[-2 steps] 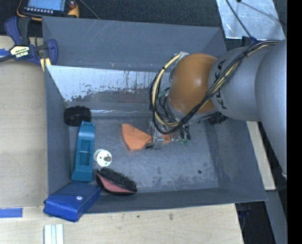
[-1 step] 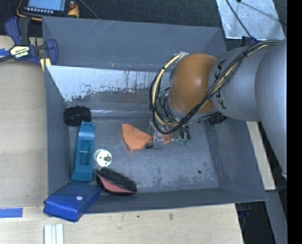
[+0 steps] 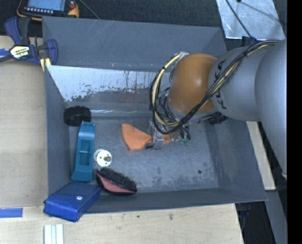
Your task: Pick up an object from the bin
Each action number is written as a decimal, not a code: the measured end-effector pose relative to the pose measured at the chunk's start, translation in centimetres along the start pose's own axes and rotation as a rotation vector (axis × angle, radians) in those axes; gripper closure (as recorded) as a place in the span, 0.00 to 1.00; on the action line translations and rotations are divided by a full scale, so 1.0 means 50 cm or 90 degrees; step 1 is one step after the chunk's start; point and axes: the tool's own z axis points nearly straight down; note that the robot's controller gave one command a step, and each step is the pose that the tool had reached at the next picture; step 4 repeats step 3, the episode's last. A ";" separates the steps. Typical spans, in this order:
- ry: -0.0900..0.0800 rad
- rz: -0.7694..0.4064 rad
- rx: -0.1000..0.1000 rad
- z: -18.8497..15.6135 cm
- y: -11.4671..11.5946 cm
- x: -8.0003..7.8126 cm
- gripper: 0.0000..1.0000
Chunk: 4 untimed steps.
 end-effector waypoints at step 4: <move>0.000 0.000 0.000 0.000 0.000 0.000 1.00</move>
Offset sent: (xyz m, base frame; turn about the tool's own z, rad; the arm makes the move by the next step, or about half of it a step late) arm 0.0000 0.0000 0.0000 0.0000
